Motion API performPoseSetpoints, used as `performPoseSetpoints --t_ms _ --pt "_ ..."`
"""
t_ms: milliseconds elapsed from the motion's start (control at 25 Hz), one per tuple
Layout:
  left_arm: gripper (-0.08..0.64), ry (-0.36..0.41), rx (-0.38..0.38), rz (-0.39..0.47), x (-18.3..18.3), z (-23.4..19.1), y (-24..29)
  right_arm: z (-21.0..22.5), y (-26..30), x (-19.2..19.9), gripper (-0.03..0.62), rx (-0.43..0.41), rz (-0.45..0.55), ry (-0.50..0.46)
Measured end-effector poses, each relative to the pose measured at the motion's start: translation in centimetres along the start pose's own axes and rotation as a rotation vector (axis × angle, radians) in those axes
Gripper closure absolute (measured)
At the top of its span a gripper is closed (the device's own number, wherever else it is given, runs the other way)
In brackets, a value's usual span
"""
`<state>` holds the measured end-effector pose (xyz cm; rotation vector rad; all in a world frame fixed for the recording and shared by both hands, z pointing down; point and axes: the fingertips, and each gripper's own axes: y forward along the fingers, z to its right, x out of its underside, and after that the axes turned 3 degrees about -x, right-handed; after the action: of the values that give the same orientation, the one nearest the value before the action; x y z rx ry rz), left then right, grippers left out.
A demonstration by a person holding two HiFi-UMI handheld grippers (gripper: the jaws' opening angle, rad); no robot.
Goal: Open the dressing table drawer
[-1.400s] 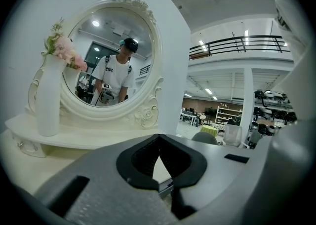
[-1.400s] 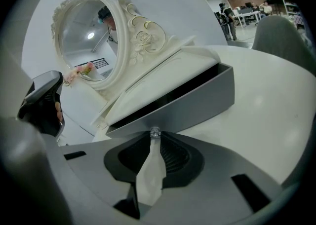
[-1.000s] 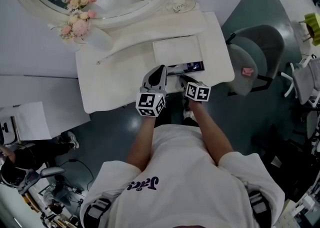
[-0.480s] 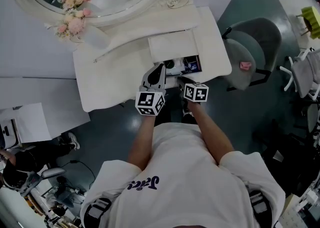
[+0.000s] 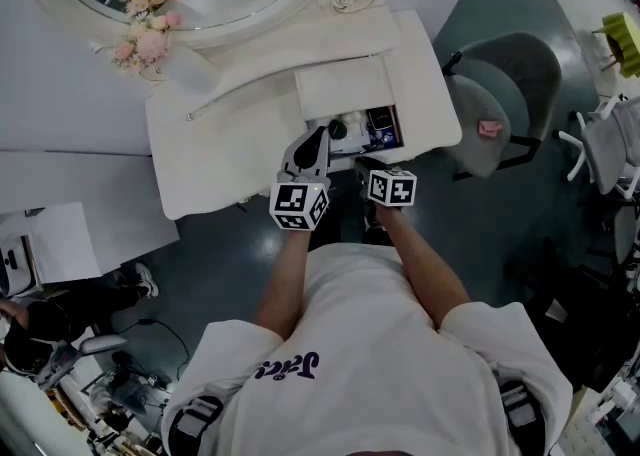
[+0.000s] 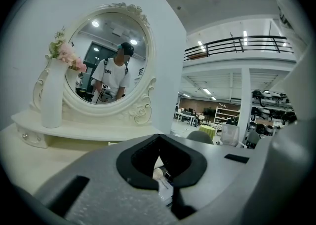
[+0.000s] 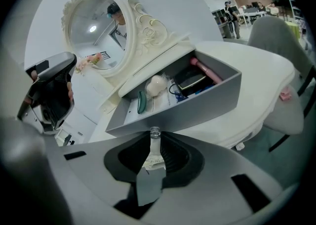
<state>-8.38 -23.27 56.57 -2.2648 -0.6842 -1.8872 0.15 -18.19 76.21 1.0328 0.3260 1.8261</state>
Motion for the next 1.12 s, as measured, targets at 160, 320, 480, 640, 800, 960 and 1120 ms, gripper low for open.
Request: performPoseSetpoints --t_ms 160,320,480,640,800,960,1120 --pt "0.546 -0.001 -0.006 0.004 0.0 0.1 -0.2 0.4 -0.4 0.4 0.523 0.009 -0.005 -0.001" --pt "0.546 -0.002 -0.012 0.005 0.1 0.0 -0.4 0.5 -0.5 0.6 0.523 0.004 -0.009 0.001" --pt "0.546 -0.002 -0.016 0.008 0.0 0.1 -0.4 0.4 -0.3 0.7 0.523 0.002 -0.017 -0.002" --pt "0.546 -0.002 -0.023 0.009 -0.1 -0.1 -0.5 0.4 -0.2 0.7 0.523 -0.002 -0.022 -0.003" --pt "0.546 0.002 -0.025 0.015 -0.4 -0.2 -0.5 0.4 -0.7 0.8 0.515 0.016 -0.040 -0.023" --pt "0.546 0.002 -0.036 0.024 -0.9 -0.6 -0.6 -0.4 -2.1 1.9 0.514 0.029 -0.078 -0.081" --pt "0.546 0.007 -0.044 0.042 -1.7 -1.0 -0.6 -2.0 -2.8 1.4 0.514 0.005 -0.070 -0.133"
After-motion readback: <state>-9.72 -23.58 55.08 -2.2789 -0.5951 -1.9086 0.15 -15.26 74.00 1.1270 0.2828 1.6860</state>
